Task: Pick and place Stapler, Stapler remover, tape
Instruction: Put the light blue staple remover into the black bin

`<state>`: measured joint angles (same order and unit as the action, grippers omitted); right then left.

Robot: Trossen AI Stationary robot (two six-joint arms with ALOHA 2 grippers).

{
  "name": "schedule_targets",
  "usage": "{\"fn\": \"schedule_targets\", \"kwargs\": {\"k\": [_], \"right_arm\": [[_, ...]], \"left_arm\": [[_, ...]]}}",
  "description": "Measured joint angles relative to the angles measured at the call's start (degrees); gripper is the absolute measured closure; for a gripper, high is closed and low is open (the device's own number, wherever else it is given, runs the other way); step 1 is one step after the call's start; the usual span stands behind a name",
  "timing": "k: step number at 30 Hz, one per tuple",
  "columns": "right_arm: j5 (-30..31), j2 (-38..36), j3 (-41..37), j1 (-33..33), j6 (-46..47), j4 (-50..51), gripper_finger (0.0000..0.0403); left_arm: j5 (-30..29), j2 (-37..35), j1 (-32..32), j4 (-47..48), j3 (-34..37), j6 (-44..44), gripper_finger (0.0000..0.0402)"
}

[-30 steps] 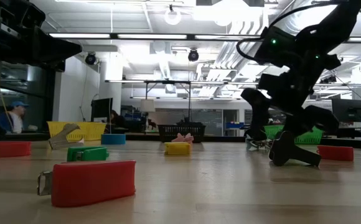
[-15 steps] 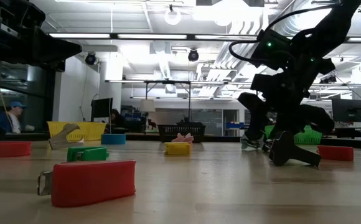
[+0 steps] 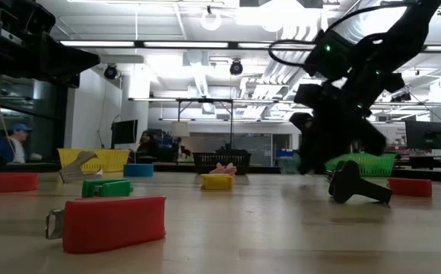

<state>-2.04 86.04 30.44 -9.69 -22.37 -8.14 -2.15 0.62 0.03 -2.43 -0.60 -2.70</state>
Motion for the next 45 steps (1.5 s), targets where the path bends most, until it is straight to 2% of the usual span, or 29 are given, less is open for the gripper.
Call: {"fn": "schedule_targets", "kwargs": {"k": [11,15,19,24,33,38,45], "right_arm": [[8.8,0.4,0.1,-4.0,8.8,-22.6,0.0326],[9.8,3.5,3.7,-6.5,11.8,-24.7,0.0326],[13.3,8.9,9.9,-8.3,13.6,-24.5,0.0326],[16.8,15.0,19.6,-10.5,13.6,-19.9,0.0326],[16.4,23.1,37.1,-15.2,12.4,1.6,0.0326],[16.3,26.5,42.0,-18.0,12.5,6.0,0.0326],[13.3,29.5,43.8,-21.8,23.2,7.2,0.0326]], "left_arm": [[0.0,0.0,0.0,0.0,0.0,0.0,0.04],[0.0,0.0,0.0,0.0,0.0,0.0,0.04],[0.0,0.0,0.0,0.0,0.0,0.0,0.04],[0.0,0.0,0.0,0.0,0.0,0.0,0.04],[0.0,0.0,0.0,0.0,0.0,0.0,0.04],[0.0,0.0,0.0,0.0,0.0,0.0,0.04],[0.0,0.0,0.0,0.0,0.0,0.0,0.04]]}}
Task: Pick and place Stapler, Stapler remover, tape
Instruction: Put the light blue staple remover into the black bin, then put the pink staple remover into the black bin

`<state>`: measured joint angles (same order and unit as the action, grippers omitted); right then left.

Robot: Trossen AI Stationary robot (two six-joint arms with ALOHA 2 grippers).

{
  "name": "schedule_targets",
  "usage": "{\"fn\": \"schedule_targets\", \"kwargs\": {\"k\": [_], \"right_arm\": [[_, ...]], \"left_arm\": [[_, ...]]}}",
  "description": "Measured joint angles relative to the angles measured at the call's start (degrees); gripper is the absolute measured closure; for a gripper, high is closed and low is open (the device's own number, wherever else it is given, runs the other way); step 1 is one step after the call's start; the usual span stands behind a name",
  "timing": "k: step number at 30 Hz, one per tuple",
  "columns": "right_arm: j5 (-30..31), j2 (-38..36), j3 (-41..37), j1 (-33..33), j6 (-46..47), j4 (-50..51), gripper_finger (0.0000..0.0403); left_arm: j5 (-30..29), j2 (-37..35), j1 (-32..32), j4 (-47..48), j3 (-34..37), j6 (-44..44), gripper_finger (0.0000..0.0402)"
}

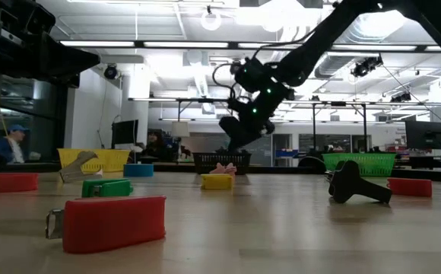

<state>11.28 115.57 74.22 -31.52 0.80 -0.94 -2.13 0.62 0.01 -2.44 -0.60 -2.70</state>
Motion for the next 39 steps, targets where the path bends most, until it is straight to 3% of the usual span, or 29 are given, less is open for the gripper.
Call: {"fn": "schedule_targets", "kwargs": {"k": [19,32,39], "right_arm": [[-2.7,0.1,-0.1,-1.4,3.3,2.9,0.0244],[-3.1,-0.5,-0.1,-1.2,3.7,3.7,0.016],[-4.1,-4.5,-0.1,0.8,3.7,4.3,0.0149]], "left_arm": [[0.0,0.0,0.0,0.0,0.0,0.0,0.04],[0.0,0.0,0.0,0.0,0.0,0.0,0.04],[0.0,0.0,0.0,0.0,0.0,0.0,0.04]]}}
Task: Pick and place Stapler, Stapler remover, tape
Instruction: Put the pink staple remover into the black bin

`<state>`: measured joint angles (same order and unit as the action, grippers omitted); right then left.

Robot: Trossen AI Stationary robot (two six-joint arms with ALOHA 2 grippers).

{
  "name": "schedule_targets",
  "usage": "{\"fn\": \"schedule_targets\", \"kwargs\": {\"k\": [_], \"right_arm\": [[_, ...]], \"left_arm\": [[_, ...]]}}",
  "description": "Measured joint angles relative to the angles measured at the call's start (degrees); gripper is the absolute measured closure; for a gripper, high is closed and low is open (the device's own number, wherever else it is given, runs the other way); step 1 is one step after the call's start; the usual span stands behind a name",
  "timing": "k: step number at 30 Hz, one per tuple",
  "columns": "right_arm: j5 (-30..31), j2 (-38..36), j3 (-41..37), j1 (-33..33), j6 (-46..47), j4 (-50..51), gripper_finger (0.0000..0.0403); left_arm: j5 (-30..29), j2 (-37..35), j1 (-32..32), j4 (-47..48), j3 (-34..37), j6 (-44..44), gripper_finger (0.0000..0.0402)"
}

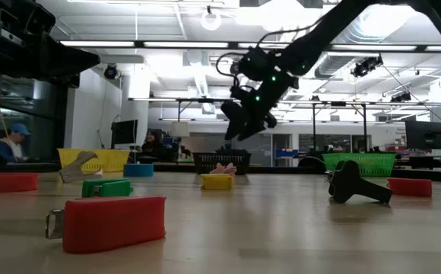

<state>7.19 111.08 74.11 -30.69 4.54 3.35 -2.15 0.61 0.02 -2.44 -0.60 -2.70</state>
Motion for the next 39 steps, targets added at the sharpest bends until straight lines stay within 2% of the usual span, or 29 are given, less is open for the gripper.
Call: {"fn": "schedule_targets", "kwargs": {"k": [8,17,24,39], "right_arm": [[-0.1,-0.7,0.0,6.3,0.1,2.9,0.0148],[5.5,0.4,0.0,12.5,6.5,4.5,0.0148],[13.9,3.4,0.0,14.4,13.7,4.3,0.0148],[11.7,4.8,0.0,14.8,16.6,4.1,0.0148]], "left_arm": [[0.0,0.0,0.0,0.0,0.0,0.0,0.04],[0.0,0.0,0.0,0.0,0.0,0.0,0.04],[0.0,0.0,0.0,0.2,0.0,0.0,0.04],[0.1,0.0,0.0,1.0,0.0,0.0,0.04]]}}
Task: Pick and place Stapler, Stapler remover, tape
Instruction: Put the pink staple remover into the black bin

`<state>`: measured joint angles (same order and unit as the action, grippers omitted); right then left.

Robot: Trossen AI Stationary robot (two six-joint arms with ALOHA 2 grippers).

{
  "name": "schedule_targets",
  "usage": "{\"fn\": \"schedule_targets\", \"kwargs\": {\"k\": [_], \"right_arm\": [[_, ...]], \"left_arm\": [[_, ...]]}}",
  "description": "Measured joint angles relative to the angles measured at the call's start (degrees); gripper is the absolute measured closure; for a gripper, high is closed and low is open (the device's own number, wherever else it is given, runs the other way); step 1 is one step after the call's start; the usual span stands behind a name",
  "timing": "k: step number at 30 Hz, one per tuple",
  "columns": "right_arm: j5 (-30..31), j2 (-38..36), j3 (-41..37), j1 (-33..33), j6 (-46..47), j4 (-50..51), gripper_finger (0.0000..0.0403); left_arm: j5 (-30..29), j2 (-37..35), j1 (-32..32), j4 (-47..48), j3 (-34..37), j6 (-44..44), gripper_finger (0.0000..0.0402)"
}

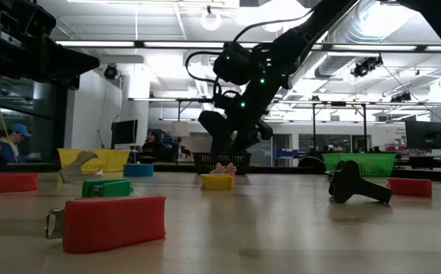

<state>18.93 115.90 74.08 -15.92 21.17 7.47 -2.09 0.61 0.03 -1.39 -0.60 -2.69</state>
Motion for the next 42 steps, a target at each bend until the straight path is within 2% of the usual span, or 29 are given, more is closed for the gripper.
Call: {"fn": "schedule_targets", "kwargs": {"k": [5,13,18,31,35,42], "right_arm": [[-0.4,0.0,0.0,0.0,-0.4,0.4,0.0135],[-1.2,0.0,0.0,0.0,1.4,1.5,0.0065],[-0.9,0.8,0.0,1.0,1.9,3.0,0.0055],[3.1,4.2,0.0,2.9,-1.1,2.3,0.0065],[5.3,4.2,0.0,2.9,-3.0,2.0,0.0088],[4.6,4.2,0.0,2.8,-3.2,2.6,0.0153]], "left_arm": [[0.0,0.0,0.0,0.0,0.0,0.0,0.04],[0.0,0.0,0.0,0.0,0.0,0.0,0.04],[0.0,0.0,0.0,0.0,0.0,0.0,0.04],[0.0,0.0,0.0,0.1,0.0,0.0,0.04],[0.0,0.0,0.0,0.1,0.0,0.0,0.04],[0.0,0.0,0.0,0.1,0.0,0.0,0.04]]}}
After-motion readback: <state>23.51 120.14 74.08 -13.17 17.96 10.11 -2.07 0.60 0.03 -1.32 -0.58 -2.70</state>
